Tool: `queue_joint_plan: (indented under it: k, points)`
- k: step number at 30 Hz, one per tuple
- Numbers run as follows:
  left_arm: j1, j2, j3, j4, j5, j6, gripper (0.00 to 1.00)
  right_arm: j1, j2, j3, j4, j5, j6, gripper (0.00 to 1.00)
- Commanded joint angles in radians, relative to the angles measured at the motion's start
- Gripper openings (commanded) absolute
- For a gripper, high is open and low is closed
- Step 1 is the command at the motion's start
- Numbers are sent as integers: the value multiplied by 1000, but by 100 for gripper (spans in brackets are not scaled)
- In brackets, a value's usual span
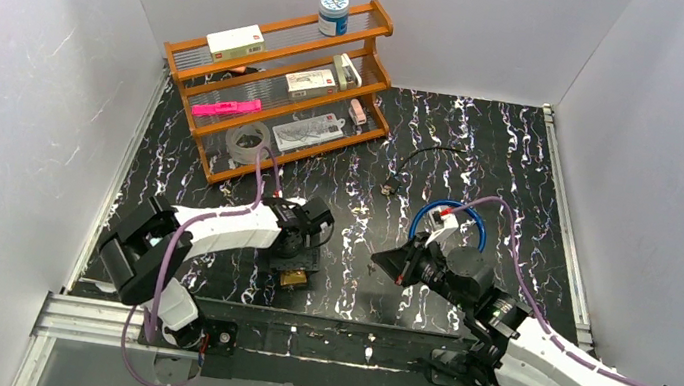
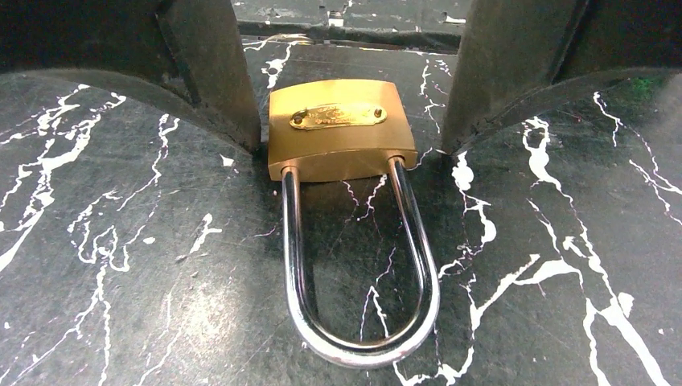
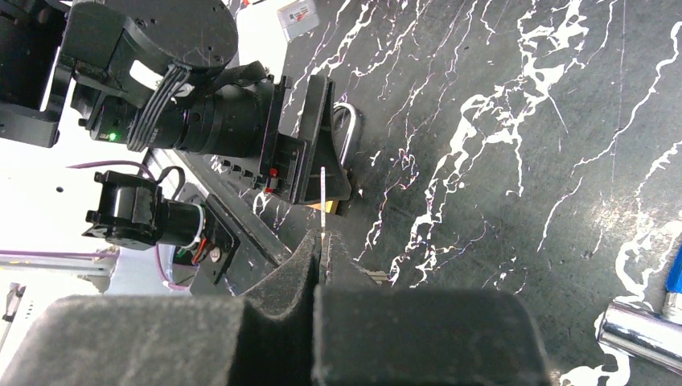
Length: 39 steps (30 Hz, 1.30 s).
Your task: Unlock with the key
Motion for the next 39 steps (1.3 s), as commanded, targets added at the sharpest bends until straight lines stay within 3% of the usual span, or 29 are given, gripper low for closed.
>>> queue_joint_plan:
  k: [1,3,5,10,18,28,39]
  points:
    - [-39,62,-17,-63,-19,-83,78,-4,5,12,54,-9,1,1]
    - [-44,62,-15,-58,-14,-93,72,-3,3,10,51,-9,3,1]
    - [-52,58,-14,-48,-7,-100,55,-4,-2,7,49,-8,6,1]
    - [-81,102,3,5,17,-96,37,-4,3,5,59,3,14,1]
    - [-82,79,106,-2,19,-38,21,-4,29,28,59,-32,28,1]
    - [8,94,221,118,118,-14,14,-3,278,111,100,-205,119,1]
    - [119,-2,215,185,255,-62,11,-2,423,211,22,-223,98,1]
